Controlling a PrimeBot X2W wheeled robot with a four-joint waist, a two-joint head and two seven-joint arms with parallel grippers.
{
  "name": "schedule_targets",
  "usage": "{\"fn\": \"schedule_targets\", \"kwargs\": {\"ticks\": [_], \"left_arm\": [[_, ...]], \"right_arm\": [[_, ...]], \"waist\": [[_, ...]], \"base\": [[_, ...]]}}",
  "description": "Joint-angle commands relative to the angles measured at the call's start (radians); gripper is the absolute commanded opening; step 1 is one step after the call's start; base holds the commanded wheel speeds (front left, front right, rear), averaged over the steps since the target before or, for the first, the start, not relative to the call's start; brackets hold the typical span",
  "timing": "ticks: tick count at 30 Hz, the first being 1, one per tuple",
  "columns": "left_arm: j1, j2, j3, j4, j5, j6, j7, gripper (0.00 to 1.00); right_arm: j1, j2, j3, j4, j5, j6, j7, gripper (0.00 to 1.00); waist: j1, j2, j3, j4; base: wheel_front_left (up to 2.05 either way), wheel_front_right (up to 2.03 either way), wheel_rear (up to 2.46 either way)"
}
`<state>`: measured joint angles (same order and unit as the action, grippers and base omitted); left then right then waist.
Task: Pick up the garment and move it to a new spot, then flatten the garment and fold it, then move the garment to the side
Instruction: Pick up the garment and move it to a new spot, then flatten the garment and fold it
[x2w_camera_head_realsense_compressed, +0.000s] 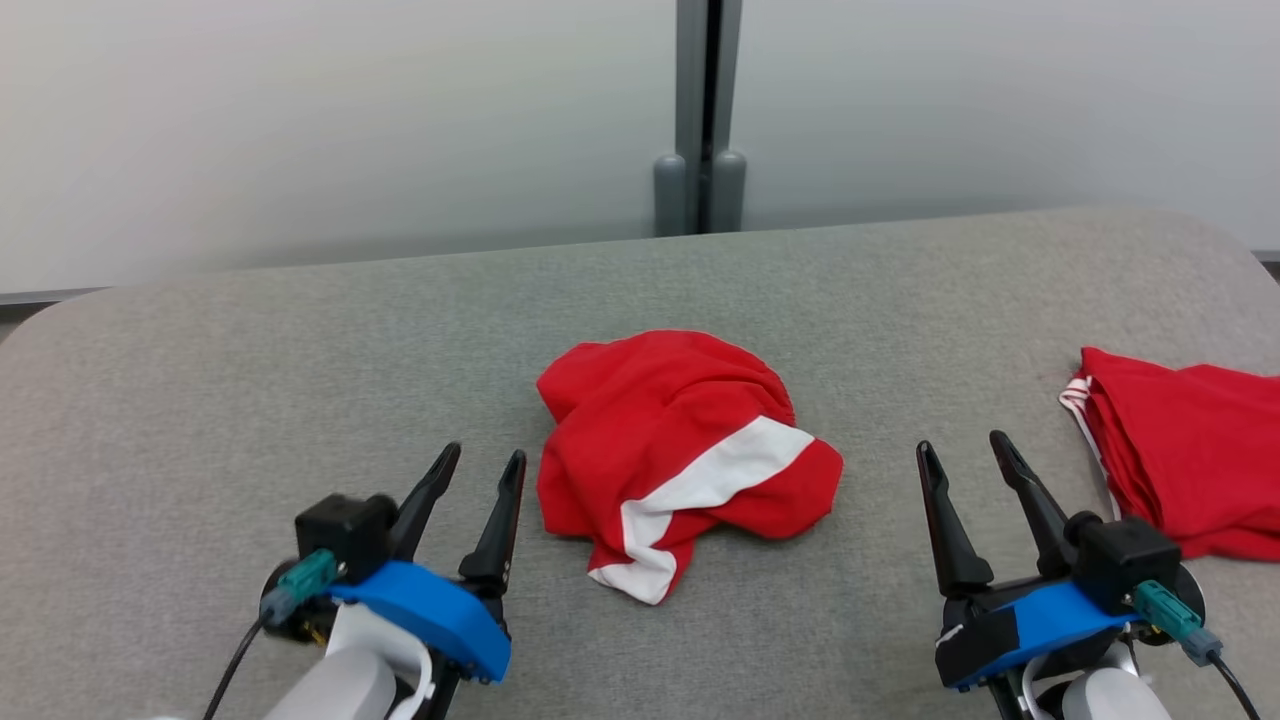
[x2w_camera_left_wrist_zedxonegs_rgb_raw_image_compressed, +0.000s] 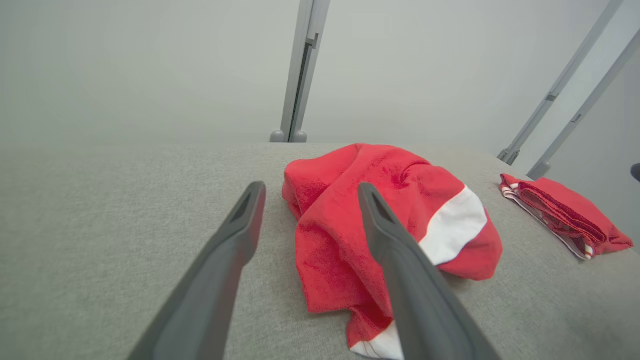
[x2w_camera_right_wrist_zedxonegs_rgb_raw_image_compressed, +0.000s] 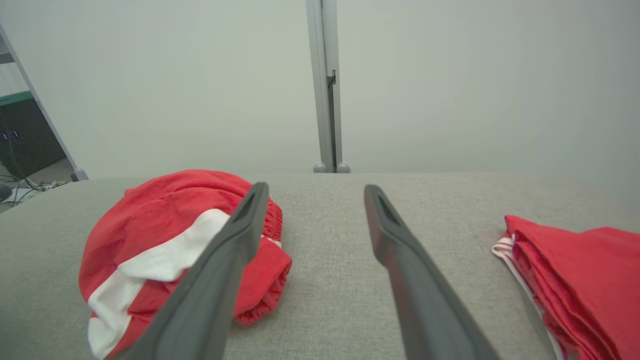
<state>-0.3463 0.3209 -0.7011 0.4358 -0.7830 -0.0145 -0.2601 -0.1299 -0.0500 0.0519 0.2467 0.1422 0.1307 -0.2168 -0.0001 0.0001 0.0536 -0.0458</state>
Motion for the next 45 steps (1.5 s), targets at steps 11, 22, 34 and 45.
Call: {"fn": "schedule_targets", "kwargs": {"ticks": [11, 22, 34, 45], "left_arm": [[0.266, -0.068, 0.266, -0.179, 0.105, 0.100, -0.006, 1.00], [0.339, -0.096, 0.374, -0.243, 0.255, 0.100, -0.006, 1.00], [0.339, -0.129, 0.442, -0.225, 0.312, 0.072, -0.006, 1.00], [0.344, -0.148, 0.457, -0.212, 0.336, 0.062, -0.006, 1.00]], "right_arm": [[0.061, -0.001, 0.009, 0.043, 0.005, 0.000, -0.024, 1.00], [0.050, -0.001, 0.028, 0.076, 0.009, 0.000, -0.041, 1.00], [0.027, -0.001, 0.021, 0.092, 0.004, 0.000, -0.048, 1.00], [0.020, -0.001, 0.021, 0.100, 0.005, 0.000, -0.050, 1.00]], "waist": [[0.0001, -0.0001, -0.022, 0.070], [0.0001, -0.0001, 0.007, 0.066], [0.0001, -0.0001, 0.026, 0.068], [0.0001, -0.0001, 0.031, 0.070]], "base": [[0.00, 0.00, 0.00], [0.00, 0.00, 0.00], [0.00, 0.00, 0.00], [0.00, 0.00, 0.00]]}}
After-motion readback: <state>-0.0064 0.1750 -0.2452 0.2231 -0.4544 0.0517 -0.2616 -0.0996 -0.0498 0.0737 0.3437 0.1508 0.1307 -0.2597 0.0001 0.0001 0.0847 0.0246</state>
